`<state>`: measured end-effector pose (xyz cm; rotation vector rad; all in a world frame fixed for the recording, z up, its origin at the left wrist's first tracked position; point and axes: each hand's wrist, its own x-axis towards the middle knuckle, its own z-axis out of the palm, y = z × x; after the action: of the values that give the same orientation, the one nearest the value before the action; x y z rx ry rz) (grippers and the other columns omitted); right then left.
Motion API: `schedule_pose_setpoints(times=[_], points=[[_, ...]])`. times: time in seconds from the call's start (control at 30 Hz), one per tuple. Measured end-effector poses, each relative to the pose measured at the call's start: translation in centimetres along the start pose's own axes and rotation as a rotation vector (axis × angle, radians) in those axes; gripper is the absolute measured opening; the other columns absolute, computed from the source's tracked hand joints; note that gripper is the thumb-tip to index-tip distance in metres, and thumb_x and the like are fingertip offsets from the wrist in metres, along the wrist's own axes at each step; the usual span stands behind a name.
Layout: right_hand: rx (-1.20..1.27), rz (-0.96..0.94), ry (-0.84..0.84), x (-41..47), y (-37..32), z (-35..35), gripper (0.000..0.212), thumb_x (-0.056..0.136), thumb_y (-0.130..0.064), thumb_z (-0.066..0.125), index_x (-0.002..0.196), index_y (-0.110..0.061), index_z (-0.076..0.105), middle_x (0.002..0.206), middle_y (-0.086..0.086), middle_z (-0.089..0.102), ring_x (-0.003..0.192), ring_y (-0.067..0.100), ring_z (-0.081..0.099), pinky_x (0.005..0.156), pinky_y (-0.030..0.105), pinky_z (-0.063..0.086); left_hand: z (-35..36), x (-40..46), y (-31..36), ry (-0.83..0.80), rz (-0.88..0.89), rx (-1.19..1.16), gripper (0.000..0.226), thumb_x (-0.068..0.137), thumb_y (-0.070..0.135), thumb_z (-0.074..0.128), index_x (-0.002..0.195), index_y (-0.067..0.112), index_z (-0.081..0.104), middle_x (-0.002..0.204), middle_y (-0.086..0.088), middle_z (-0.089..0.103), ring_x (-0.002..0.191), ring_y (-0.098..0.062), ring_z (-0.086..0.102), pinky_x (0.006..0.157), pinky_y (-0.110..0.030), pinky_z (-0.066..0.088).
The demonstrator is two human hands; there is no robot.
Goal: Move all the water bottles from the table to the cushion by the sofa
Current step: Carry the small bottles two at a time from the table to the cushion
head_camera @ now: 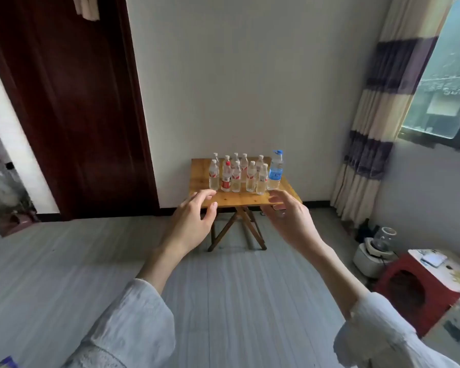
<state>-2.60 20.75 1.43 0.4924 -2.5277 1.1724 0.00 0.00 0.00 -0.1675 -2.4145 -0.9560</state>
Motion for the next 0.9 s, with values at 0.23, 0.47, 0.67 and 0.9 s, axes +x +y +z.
schedule_pose_setpoints(times=[0.23,0.47,0.67,0.9], points=[[0.093,0.072,-0.02,10.8,7.3,6.4,0.041,0.086,-0.029,0.058,0.123,-0.013,0.049,0.115,0.007,0.062,0.094,0.01,0.055,0.087,0.024,0.045,6.4,8.8,-8.5,-0.05,-0.149,-0.107,0.026,0.091,0.024,0.047,0.115,0.02,0.056,0.112,0.0,0.061,0.107,-0.013,0.054,0.091,-0.03,0.044],[0.169,0.129,-0.075,24.2,14.4,11.7,0.041,0.085,-0.031,0.058,0.122,-0.015,0.05,0.112,0.005,0.065,0.091,0.008,0.057,0.083,0.021,0.044,12.8,20.0,-15.0,-0.03,-0.28,-0.245,0.025,0.092,0.021,0.046,0.115,0.017,0.055,0.109,0.004,0.059,0.102,-0.01,0.055,0.088,-0.024,0.042],[0.192,0.184,-0.147,33.4,18.8,16.6,0.039,0.086,-0.032,0.057,0.121,-0.015,0.051,0.112,0.004,0.065,0.09,0.007,0.056,0.073,0.014,0.041,17.2,26.4,-21.7,-0.057,-0.39,-0.26,0.025,0.092,0.022,0.046,0.115,0.017,0.056,0.11,0.001,0.061,0.102,-0.01,0.056,0.077,-0.008,0.039],[0.207,0.237,-0.221,43.3,24.0,24.1,0.038,0.088,-0.029,0.055,0.122,-0.013,0.051,0.112,0.005,0.064,0.091,0.009,0.056,0.073,0.015,0.043,21.5,34.5,-30.3,-0.069,-0.533,-0.361,0.021,0.092,0.024,0.045,0.11,0.023,0.056,0.102,0.004,0.064,0.103,-0.014,0.059,0.091,-0.027,0.045]])
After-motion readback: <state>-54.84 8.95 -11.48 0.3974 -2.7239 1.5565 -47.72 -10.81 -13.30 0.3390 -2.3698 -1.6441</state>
